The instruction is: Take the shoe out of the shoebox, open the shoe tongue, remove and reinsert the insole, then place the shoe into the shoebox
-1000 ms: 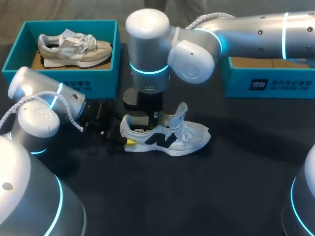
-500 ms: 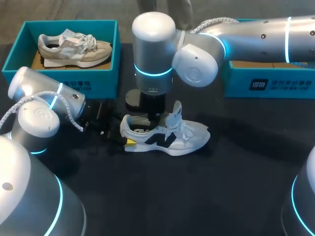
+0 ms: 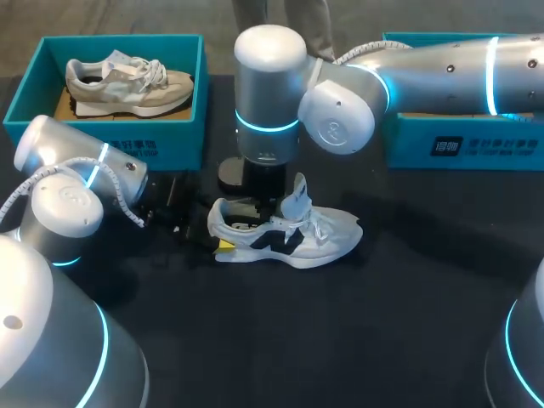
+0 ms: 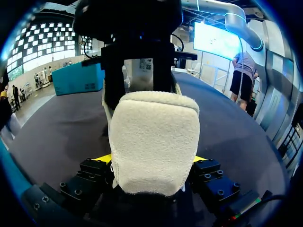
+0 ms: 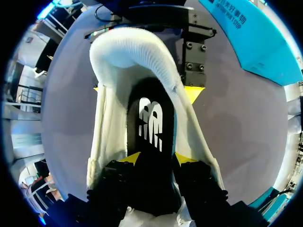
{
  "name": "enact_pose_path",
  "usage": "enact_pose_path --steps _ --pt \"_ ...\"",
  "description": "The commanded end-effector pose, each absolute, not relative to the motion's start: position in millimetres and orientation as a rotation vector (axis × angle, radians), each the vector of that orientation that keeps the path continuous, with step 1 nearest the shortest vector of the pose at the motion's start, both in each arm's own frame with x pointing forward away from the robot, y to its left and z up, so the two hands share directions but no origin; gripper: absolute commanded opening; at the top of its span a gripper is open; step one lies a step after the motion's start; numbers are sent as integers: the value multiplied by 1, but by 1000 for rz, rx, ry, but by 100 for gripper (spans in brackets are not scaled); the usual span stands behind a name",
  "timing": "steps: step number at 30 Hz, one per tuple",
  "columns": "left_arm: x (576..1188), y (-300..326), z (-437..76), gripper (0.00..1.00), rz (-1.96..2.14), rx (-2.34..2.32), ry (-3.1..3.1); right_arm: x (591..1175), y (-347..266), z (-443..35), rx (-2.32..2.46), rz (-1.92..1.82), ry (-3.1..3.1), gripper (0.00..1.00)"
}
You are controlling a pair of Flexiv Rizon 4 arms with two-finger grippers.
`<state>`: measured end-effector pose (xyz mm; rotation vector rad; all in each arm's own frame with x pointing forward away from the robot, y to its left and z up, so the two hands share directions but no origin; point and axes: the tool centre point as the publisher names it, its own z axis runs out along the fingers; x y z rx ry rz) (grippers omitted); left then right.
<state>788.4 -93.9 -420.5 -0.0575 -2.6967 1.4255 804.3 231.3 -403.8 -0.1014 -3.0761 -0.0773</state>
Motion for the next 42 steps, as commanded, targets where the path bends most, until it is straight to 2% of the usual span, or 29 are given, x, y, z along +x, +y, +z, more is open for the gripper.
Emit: enact_pose_path --steps 1,4,6,7,10,11,18,42 --pt "787 -95 -426 0 1421 -60 -2698 813 236 -423 -99 -88 -3037 42" --pt "787 -95 -426 0 1421 -60 -2698 810 235 -429 -99 -87 -3016 40" --pt "787 -95 -426 0 1421 -60 -2698 809 234 -432 -104 -88 -3001 34" --pt "787 -95 -426 0 1421 -60 -2698 808 233 -434 -110 -87 -2995 29" --pt "787 -95 -426 0 1421 -60 -2698 807 231 -438 -128 -92 -2978 2" --pt "787 -95 -426 0 1421 -60 -2698 806 230 -440 -135 -91 -2971 0" --pt "787 -95 -426 0 1421 -60 -2698 802 223 -440 -153 -110 -2896 0" --pt "787 -95 -426 0 1421 -60 -2698 789 209 -378 -172 -203 -2953 0"
